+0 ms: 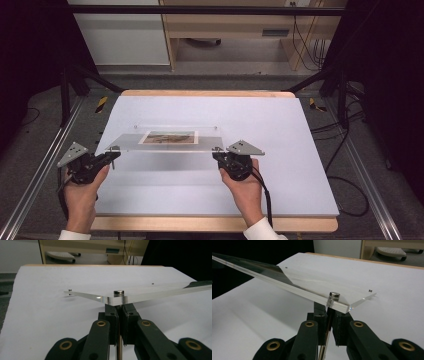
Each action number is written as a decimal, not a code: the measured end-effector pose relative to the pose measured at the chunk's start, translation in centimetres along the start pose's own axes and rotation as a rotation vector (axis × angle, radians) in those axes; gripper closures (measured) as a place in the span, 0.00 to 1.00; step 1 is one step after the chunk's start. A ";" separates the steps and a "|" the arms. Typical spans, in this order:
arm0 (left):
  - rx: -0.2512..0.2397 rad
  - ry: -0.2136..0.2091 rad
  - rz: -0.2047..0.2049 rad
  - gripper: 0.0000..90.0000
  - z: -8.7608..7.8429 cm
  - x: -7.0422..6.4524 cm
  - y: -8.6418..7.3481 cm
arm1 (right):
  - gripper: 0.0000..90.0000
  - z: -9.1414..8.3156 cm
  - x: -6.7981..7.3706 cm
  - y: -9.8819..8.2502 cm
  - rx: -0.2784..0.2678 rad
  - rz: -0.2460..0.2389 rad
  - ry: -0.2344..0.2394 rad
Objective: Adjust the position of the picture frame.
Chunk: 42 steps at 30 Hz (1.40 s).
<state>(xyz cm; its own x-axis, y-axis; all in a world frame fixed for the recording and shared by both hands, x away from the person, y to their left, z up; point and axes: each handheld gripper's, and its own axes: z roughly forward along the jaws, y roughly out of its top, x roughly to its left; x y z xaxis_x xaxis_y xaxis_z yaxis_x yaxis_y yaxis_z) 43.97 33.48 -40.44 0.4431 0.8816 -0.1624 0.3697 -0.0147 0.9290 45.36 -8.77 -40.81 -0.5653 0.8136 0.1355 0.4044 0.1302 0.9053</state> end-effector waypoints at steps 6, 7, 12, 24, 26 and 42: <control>-0.033 -0.011 0.016 0.93 0.5 -1.9 1.4 | 0.92 -1.6 -1.3 0.8 -0.019 0.006 -0.010; -0.037 -0.016 0.016 0.93 0.7 -2.2 1.6 | 0.92 -1.9 -1.6 0.9 -0.022 0.005 -0.011; -0.047 -0.054 0.032 0.93 2.2 -4.5 2.7 | 0.91 -3.7 -3.5 1.0 -0.035 0.013 -0.038; -0.058 -0.113 0.045 0.93 5.9 -7.9 3.8 | 0.91 -6.4 -7.7 0.6 -0.055 0.047 -0.091; -0.055 -0.120 0.041 0.93 6.6 -8.1 3.8 | 0.91 -6.6 -8.2 0.5 -0.055 0.052 -0.099; -0.044 -0.120 0.049 0.93 9.0 -8.7 3.6 | 0.91 -6.2 -10.7 0.2 -0.026 0.071 -0.117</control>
<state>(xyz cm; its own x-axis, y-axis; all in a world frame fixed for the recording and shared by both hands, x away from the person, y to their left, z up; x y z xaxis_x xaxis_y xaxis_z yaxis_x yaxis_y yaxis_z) 48.80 21.47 -38.70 0.5555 0.8173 -0.1530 0.3101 -0.0328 0.9501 47.03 -21.02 -39.61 -0.4476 0.8811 0.1530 0.4207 0.0565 0.9055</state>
